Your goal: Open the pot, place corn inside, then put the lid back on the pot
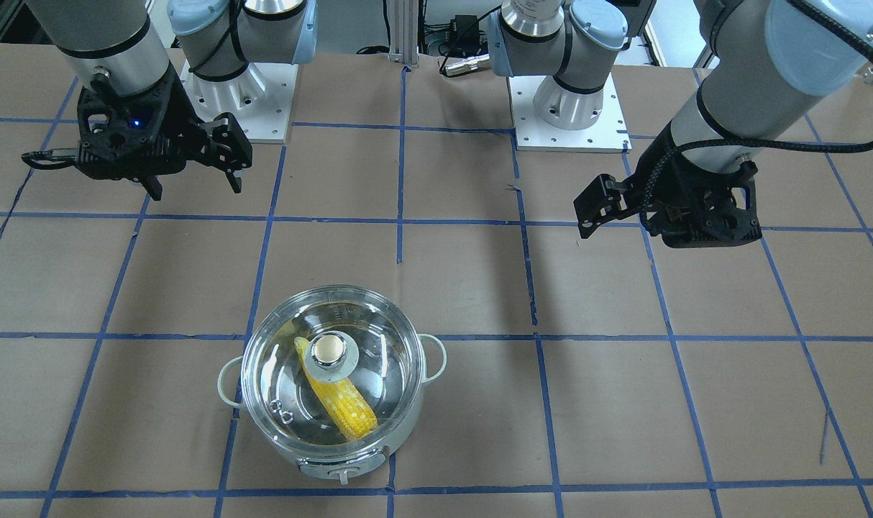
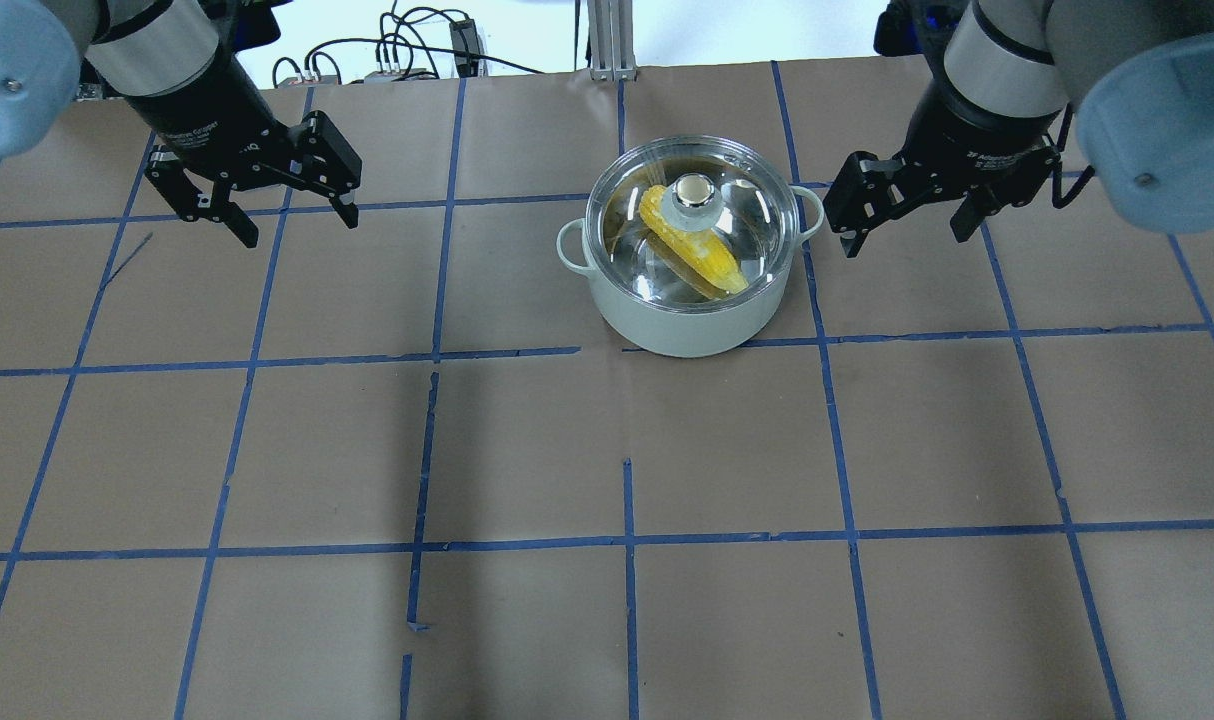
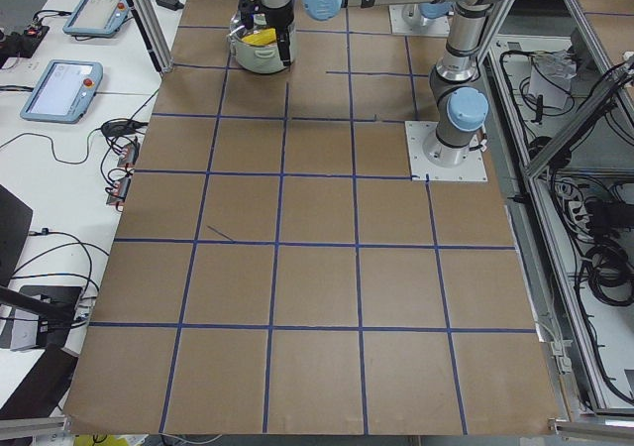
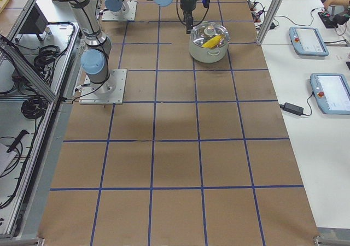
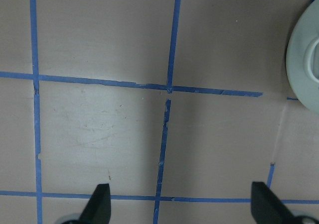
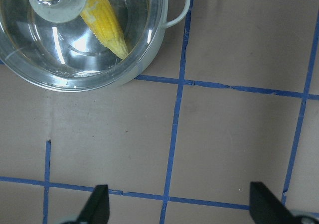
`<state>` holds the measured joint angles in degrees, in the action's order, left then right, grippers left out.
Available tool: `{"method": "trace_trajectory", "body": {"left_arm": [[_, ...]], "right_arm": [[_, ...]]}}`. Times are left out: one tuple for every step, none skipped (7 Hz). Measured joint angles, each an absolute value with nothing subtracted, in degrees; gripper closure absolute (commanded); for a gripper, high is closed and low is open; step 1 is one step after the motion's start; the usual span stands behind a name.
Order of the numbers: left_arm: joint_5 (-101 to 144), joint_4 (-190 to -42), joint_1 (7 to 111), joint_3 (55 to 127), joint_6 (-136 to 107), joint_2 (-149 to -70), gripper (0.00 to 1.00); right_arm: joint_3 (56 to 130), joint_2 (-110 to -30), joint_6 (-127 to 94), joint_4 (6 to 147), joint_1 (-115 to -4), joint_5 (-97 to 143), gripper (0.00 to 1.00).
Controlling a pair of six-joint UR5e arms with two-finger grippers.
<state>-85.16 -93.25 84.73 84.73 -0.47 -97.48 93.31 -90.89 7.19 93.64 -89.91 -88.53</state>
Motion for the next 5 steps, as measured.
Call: {"method": "trace_trajectory", "body": {"left_arm": [[-85.2, -93.3, 84.7, 84.7, -0.4, -97.5, 0.0], [-85.3, -93.3, 84.7, 84.7, -0.4, -97.5, 0.0], [-85.4, -93.3, 84.7, 84.7, -0.4, -97.5, 0.0], [-85.5, -93.3, 84.7, 84.7, -0.4, -97.5, 0.0], [-85.6, -93.3, 84.7, 84.7, -0.4, -97.5, 0.0]], "right_arm": [[93.3, -90.9, 7.1, 93.7, -89.9, -88.6, 0.0], [93.3, -91.0, 7.2, 93.8, -89.9, -88.6, 0.0], [93.3, -91.0, 7.2, 93.9, -89.8, -88.7, 0.0], [93.2, -91.0, 7.2, 93.9, -89.8, -88.7, 0.0], [93.1, -91.0, 7.2, 93.9, -89.9, -88.7, 0.0]]}}
